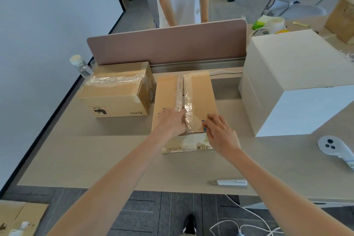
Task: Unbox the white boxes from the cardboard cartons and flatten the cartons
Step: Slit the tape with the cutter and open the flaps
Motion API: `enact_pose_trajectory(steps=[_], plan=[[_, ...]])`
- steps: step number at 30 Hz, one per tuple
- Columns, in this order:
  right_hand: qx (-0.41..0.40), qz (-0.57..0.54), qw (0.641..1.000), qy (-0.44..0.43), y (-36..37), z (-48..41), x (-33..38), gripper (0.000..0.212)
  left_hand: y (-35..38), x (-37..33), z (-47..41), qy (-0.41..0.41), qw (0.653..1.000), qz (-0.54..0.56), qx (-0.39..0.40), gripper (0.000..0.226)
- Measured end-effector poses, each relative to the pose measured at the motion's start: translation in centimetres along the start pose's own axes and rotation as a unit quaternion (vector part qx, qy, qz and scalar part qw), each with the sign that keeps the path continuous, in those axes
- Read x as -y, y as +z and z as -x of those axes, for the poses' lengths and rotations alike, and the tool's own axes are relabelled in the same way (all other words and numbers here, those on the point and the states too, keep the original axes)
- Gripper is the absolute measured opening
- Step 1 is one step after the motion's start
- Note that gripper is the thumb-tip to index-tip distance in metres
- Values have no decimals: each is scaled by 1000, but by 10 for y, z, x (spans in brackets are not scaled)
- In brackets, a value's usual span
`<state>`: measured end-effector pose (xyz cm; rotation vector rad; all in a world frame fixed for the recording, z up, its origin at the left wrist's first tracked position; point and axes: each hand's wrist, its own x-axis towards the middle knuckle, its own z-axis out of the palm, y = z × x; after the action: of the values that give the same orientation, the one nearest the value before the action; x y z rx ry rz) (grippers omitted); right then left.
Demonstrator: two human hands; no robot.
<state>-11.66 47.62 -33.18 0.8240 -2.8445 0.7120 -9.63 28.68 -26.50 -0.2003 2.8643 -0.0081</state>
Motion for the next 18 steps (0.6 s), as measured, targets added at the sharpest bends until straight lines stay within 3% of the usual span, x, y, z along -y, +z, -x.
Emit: enact_pose_trajectory(steps=[3,5,7,9,14,18], plan=[[0,12,1000,3,1,-1,0,17,-14,5,6,17,997,76,-30,35],[-7,13,1000,3,1,-3,-1,16,-22,20,16,15,982,182,-57,27],[-14,15,1000,6,2,-4,3,16,-29,46,28,5,957,285,-51,32],[-4,42,999,22,2,-10,13,22,-32,73,40,-3,945,320,-61,42],[81,150,980,102,8,-38,42,63,-26,100,60,-74,961,184,-193,47],[134,84,971,179,16,-53,53,84,-5,113,58,-142,962,98,-211,44]])
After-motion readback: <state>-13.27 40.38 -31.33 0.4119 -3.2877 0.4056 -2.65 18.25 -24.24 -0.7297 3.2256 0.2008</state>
